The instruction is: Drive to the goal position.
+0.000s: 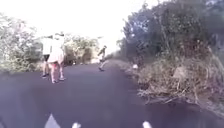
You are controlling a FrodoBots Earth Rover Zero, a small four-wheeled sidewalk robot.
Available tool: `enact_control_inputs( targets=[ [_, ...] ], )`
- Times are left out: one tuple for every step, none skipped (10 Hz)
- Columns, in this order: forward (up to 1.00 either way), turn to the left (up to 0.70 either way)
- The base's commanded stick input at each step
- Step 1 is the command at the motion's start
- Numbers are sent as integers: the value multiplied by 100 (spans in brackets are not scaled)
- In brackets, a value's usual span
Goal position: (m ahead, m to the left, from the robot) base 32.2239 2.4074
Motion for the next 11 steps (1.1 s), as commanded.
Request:
enact_control_inputs(
  targets=[
    [85, 0],
    [85, 0],
    [85, 0],
    [85, 0],
    [85, 0],
    [85, 0],
    [85, 0],
    [85, 0],
    [85, 0],
    [85, 0],
    [85, 0]
  ],
)
